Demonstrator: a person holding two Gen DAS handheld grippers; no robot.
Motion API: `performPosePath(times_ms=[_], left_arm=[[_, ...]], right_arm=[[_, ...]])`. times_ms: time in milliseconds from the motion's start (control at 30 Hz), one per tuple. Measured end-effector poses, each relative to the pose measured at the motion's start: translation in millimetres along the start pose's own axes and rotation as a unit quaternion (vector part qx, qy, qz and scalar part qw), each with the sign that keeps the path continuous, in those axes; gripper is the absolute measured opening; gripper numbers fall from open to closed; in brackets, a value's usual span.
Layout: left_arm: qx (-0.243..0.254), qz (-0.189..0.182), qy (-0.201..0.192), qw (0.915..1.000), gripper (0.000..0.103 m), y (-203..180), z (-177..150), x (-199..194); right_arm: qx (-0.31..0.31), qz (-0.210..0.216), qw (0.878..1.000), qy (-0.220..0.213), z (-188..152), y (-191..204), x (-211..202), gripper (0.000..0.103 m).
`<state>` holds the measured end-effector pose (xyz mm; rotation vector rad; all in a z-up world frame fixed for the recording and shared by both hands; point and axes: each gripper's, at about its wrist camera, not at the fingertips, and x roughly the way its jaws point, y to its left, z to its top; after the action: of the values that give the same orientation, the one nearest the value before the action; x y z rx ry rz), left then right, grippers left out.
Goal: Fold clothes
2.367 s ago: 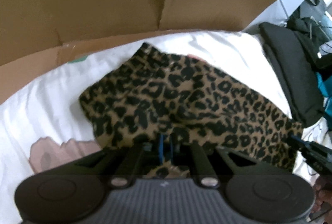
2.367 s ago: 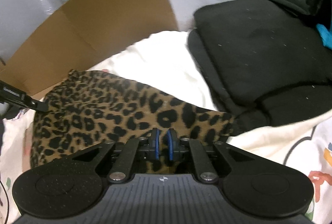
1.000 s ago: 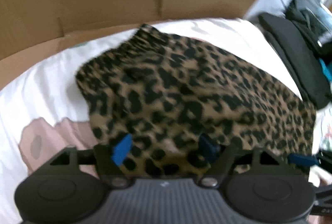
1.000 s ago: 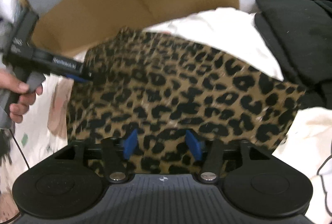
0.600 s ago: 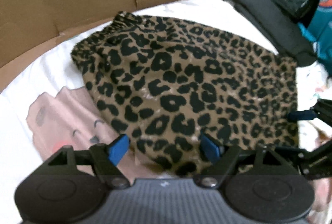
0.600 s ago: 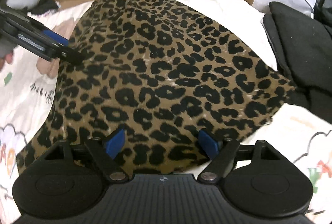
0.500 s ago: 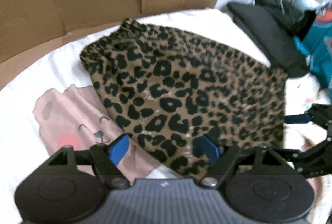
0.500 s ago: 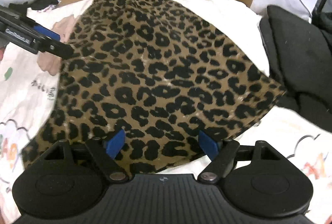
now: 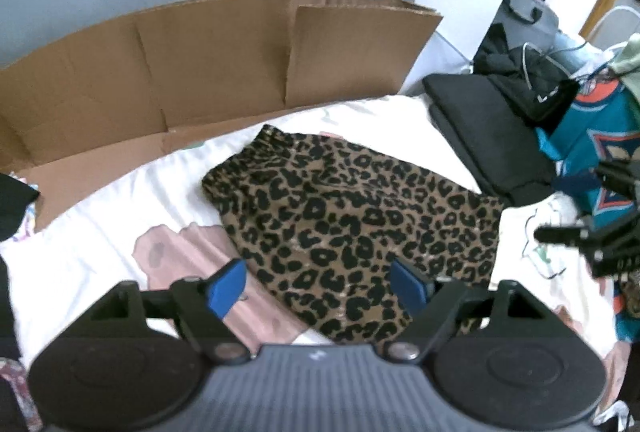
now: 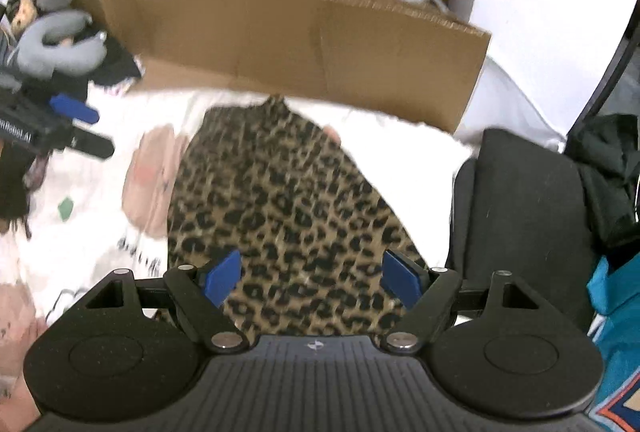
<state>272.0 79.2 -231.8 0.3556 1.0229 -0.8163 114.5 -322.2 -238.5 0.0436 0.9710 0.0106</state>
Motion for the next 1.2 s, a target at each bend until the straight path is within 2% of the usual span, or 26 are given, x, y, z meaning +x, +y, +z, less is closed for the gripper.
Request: performPosePath(times_ms=[133,300,433,500,567,667,733,833,933,1100,1200], left_arm=[[0.02,0.021,0.021,0.9994,0.073,-3,-3,-3],[0.036,0.039,0.036,0.9979,0.073,-12,0,5],[0.07,0.015,0.013,0.9973,0.073,-23,4,30],[0.094,0.009,0.005,0.9955,0.069,-29,6,49],[0.108,-0.003,0.008,0.9941,0.055,-32,8,69],[0.117,-0.023,-0.001,0.9928,0.05,-33,12,95],[0.112,-0.028,-0.019,0.9931,0.049,-33,15,109],[0.084,-0.04,-0.034,0.995,0.041,-29,19,127],[0.078,-0.038,-0.045,0.9952,0.033,-29,23,144],[0.053,-0.051,-0.054,0.9958,0.032,-23,29,172],[0.055,-0.049,-0.055,0.9957,0.031,-25,28,187]], right_arm=[[0.02,0.015,0.999,-0.023,-8,-14,12,0.082],[0.037,0.027,0.999,-0.029,-23,-30,32,0.078],[0.053,0.016,0.998,-0.026,-40,-41,56,0.067],[0.056,0.014,0.998,-0.017,-44,-44,66,0.058],[0.064,0.017,0.997,-0.032,-47,-46,70,0.058],[0.065,0.011,0.997,-0.043,-49,-47,82,0.058],[0.071,0.011,0.996,-0.047,-50,-49,91,0.058],[0.078,0.015,0.995,-0.057,-53,-53,106,0.056],[0.086,0.011,0.994,-0.06,-57,-56,123,0.053],[0.089,0.007,0.994,-0.07,-61,-55,145,0.051],[0.08,-0.006,0.995,-0.062,-60,-53,156,0.051]])
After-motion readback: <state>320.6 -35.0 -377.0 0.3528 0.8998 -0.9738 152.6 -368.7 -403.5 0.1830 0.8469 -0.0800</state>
